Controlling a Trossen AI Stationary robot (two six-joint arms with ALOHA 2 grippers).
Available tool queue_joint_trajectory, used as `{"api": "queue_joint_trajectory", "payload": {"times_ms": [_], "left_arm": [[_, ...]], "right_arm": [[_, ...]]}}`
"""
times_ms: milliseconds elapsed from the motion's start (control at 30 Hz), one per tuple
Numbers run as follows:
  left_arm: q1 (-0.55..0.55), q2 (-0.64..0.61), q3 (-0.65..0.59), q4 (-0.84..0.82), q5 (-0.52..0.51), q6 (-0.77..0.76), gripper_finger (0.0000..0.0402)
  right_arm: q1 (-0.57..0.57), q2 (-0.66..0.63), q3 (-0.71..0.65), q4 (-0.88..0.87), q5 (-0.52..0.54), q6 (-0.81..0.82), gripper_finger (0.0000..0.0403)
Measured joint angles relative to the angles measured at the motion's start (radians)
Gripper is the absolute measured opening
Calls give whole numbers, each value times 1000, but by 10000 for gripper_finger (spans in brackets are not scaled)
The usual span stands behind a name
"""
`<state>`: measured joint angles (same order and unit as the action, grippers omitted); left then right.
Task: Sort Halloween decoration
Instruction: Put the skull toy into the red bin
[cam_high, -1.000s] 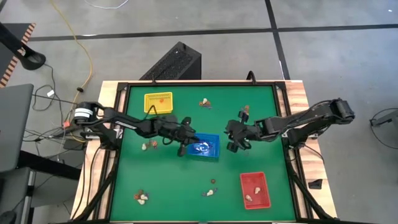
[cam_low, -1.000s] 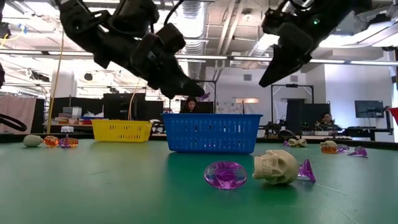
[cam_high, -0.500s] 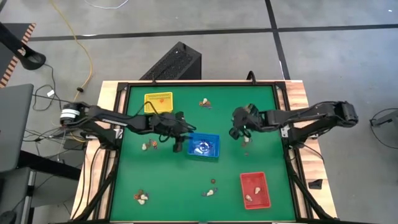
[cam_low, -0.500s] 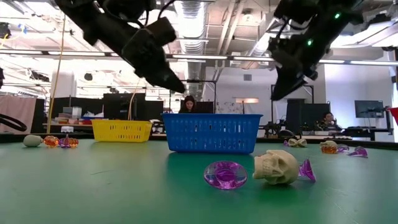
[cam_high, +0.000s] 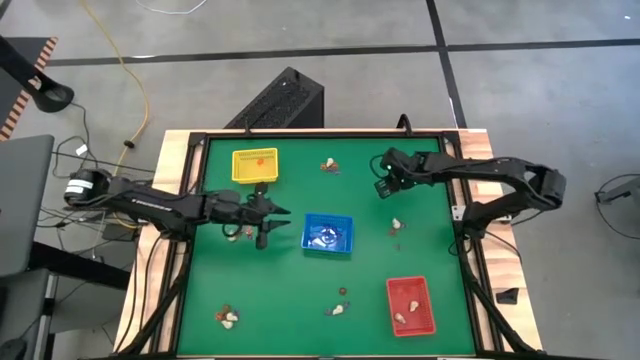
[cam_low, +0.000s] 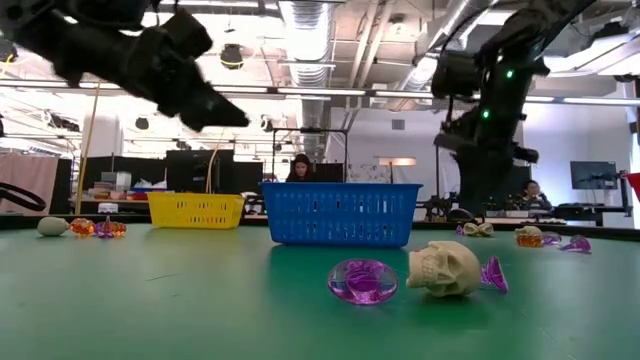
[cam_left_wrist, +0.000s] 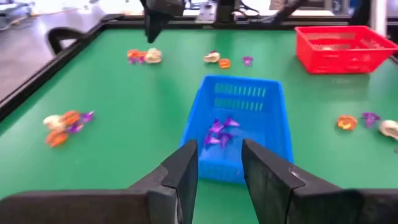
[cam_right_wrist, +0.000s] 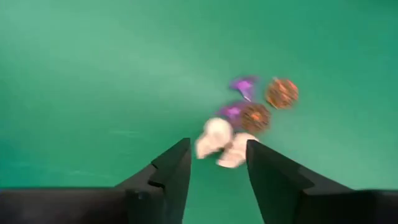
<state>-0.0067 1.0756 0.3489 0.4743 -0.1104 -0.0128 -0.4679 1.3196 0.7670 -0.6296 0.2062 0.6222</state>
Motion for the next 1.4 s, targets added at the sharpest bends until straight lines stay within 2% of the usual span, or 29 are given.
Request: {"api": "queue_joint_trajectory", "payload": {"times_ms": [200, 467, 667, 933, 1400], "left_arm": [[-5, -113, -27, -18, 10, -19, 113], [-36, -185, -28, -71, 19, 0, 113], [-44, -189, -28, -75, 18, 0, 113], [-45, -189, -28, -74, 17, -8, 113], [-45, -189, -28, -74, 16, -14, 113]], "right_arm": [[-62, 96, 0, 5, -2, 51, 214], [-58, 166, 5, 9, -22, 63, 214], [-39, 168, 4, -14, -17, 105, 214], [-36, 171, 26, -44, 22, 95, 214], [-24, 173, 74, -129, 24, 82, 214]]}}
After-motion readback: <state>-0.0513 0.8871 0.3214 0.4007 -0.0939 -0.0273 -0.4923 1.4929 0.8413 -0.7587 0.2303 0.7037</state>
